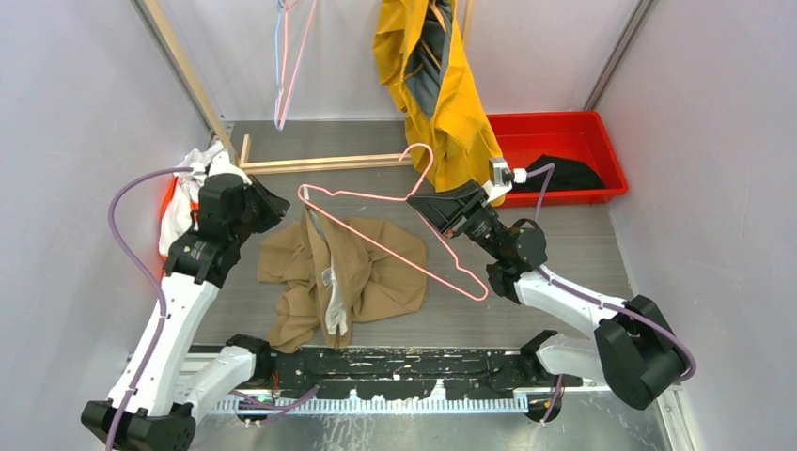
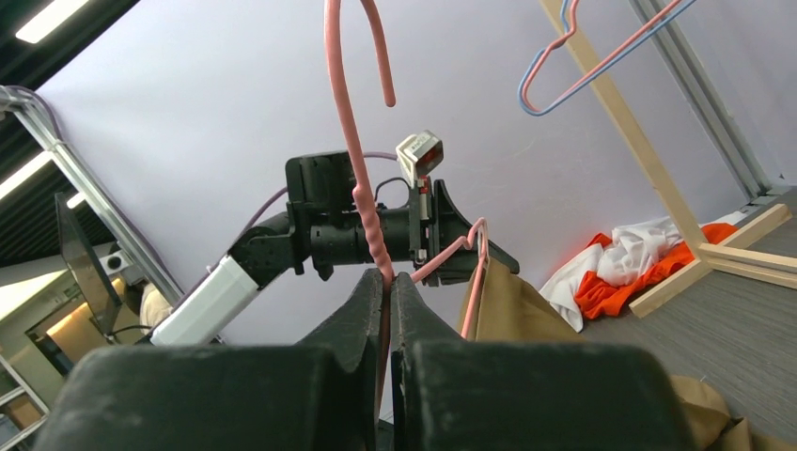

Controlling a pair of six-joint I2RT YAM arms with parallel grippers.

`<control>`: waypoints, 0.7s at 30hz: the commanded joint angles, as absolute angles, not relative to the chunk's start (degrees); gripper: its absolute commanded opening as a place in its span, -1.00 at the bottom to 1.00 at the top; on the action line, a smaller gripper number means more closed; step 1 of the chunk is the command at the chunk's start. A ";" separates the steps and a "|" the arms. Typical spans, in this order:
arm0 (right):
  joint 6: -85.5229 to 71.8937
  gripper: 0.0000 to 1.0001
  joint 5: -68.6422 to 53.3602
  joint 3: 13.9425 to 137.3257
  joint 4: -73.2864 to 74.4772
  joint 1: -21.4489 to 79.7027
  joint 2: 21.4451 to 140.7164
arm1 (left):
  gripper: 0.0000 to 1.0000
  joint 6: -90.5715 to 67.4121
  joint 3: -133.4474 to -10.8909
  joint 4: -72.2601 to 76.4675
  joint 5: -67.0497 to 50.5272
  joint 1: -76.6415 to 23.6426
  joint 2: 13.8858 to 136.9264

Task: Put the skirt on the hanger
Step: Hang the skirt on the hanger.

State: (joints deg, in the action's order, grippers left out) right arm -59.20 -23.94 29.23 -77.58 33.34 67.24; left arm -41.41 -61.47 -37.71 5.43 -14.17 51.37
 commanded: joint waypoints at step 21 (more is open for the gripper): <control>-56.77 -0.98 -18.13 31.36 -81.83 35.27 69.34 | -0.93 -54.55 -40.59 0.42 2.81 -10.09 43.41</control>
